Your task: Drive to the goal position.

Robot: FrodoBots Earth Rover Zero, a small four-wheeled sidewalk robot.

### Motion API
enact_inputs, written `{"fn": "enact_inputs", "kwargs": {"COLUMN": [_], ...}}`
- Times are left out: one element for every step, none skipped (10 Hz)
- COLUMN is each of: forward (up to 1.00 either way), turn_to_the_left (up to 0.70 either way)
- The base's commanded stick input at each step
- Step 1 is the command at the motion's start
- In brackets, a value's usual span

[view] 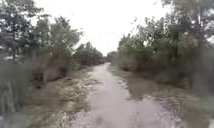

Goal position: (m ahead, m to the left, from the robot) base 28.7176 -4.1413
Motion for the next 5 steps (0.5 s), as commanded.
{"fn": "enact_inputs", "kwargs": {"forward": [0.70,0.70,0.70,0.70,0.70], "turn_to_the_left": [0.00,0.00,0.00,0.00,0.00]}}
